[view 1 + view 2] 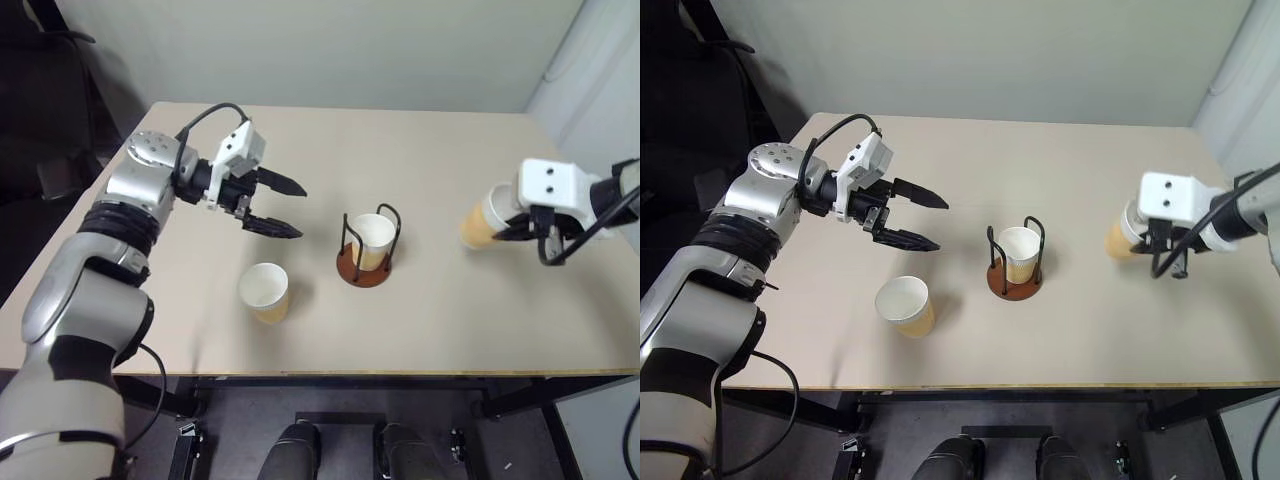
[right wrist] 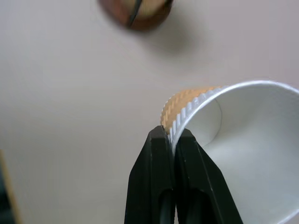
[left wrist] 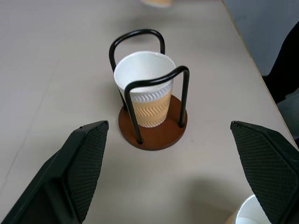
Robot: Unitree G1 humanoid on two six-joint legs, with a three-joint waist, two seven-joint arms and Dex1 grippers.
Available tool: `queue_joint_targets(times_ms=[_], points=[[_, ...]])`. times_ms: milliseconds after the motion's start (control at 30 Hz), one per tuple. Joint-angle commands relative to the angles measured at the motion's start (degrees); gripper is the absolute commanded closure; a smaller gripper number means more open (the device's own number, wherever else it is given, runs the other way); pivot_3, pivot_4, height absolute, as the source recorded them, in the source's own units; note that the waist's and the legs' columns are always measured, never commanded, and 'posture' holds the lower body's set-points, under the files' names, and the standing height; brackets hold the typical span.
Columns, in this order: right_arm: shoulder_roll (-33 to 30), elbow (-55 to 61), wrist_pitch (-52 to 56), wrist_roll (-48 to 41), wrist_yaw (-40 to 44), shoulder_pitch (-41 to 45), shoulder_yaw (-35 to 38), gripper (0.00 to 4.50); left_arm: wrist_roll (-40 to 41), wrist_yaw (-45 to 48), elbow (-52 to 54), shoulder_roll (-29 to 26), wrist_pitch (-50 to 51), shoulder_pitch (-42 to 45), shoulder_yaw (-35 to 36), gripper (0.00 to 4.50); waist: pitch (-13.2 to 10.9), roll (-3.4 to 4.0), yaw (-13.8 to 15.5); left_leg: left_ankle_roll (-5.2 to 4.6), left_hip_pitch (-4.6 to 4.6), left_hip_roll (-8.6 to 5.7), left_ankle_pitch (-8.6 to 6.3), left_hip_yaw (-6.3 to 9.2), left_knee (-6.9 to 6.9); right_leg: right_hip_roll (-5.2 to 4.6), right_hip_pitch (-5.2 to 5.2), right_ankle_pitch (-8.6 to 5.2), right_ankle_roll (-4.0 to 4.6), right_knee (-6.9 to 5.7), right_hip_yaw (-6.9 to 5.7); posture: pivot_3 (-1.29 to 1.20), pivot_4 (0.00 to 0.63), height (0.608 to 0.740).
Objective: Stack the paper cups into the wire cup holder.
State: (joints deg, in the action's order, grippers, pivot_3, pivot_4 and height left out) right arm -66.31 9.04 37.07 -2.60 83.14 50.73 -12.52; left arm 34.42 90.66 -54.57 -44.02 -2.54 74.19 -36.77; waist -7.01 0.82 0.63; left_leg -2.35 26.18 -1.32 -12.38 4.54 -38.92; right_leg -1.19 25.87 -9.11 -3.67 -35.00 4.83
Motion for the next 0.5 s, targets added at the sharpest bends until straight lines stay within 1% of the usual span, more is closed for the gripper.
queue_joint_targets(times_ms=[33, 300, 500], points=[[1.4, 1.8, 2.7, -1.3, 1.1, 4.2, -0.7, 4.47, 0.4, 1.8, -0.4, -0.4, -0.7, 1.7, 0.4, 0.00, 0.0, 0.01, 0.1, 0.00, 0.02, -0.01, 0.00, 0.01, 0.00, 0.00, 0.03, 0.00, 0.01, 0.00, -0.02, 0.00, 0.150, 0.740], [9.4, 1.3, 8.5, -3.0, 0.6, 14.0, -4.1, 4.47, 0.1, 1.8, -1.5, 0.6, -1.2, 2.2, 0.4, 0.00, 0.0, 0.01, 0.2, 0.01, 0.18, -0.04, 0.00, 0.04, 0.03, -0.01, 0.20, -0.03, 0.06, -0.02, -0.06, 0.00, 0.150, 0.740], [14.9, -0.5, 9.3, -3.0, -0.4, 18.8, -6.5, 4.47, -0.1, 1.8, -1.9, 0.9, -1.3, 2.3, 0.5, 0.00, 0.0, 0.03, 0.2, 0.07, 0.21, -0.03, 0.04, 0.06, 0.10, 0.02, 0.30, -0.05, 0.14, -0.06, -0.10, 0.00, 0.150, 0.740]])
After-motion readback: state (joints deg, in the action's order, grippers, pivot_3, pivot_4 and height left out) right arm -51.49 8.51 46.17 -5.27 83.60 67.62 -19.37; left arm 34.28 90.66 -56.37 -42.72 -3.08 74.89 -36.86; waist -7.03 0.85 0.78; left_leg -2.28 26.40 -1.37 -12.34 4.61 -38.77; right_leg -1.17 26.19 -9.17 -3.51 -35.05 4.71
